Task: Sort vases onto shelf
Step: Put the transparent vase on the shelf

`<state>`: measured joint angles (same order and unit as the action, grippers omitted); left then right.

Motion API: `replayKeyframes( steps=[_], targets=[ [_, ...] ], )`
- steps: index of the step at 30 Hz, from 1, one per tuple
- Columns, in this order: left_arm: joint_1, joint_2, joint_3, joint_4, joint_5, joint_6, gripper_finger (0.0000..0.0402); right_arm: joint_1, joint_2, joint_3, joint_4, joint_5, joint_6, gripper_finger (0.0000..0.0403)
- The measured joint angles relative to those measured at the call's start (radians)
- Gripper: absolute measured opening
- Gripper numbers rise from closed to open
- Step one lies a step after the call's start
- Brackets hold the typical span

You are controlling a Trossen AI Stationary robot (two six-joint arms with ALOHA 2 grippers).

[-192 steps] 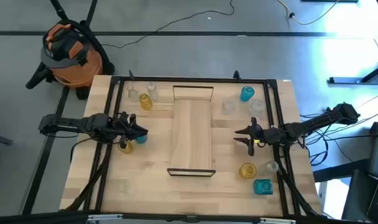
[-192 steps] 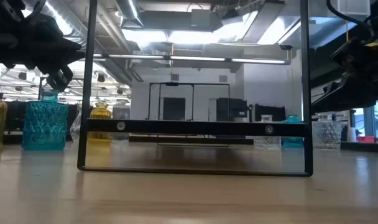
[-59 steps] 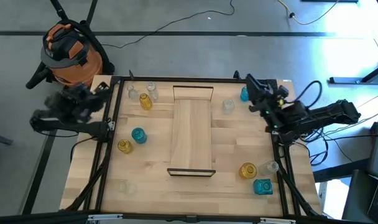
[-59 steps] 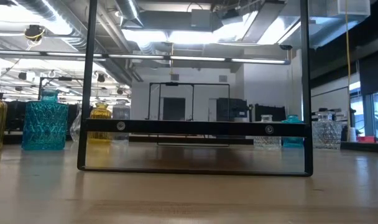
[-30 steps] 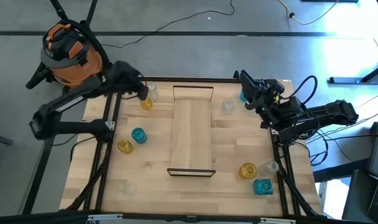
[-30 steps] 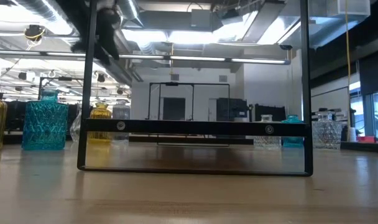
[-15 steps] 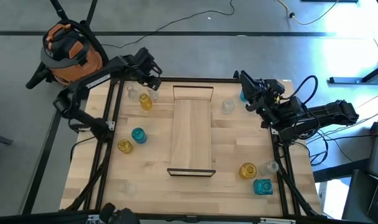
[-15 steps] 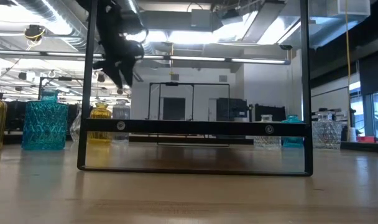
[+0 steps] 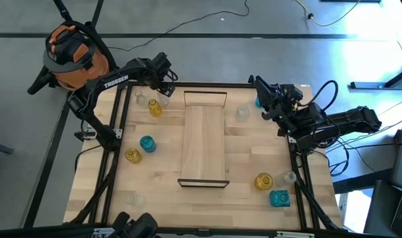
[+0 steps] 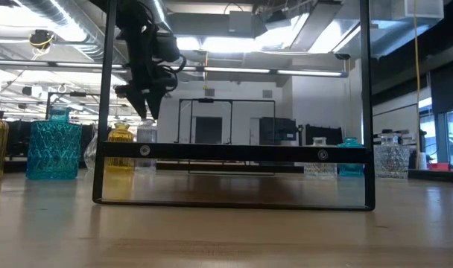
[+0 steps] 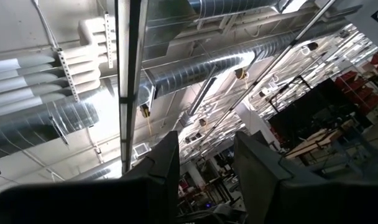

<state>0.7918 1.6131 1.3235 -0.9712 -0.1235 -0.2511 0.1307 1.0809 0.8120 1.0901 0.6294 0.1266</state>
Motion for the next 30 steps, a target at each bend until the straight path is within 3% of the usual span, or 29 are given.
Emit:
replayKeyframes(
  steps=[5,23,30],
  targets=[
    [-0.001,0.002,-0.001,-0.001,-0.036,-0.006,0.0197,0.000,0.000,0.000,0.000,-0.006,0.000,0.0115],
    [-0.008,-0.016,-0.005,0.001,0.012,-0.028,0.0197,0.000,0.000,0.000,-0.001,-0.013,0.000,0.0115],
    [-0.010,-0.015,0.071,-0.016,0.005,-0.017,0.0197,0.000,0.000,0.000,-0.001,-0.013,0.000,0.0115]
  ],
)
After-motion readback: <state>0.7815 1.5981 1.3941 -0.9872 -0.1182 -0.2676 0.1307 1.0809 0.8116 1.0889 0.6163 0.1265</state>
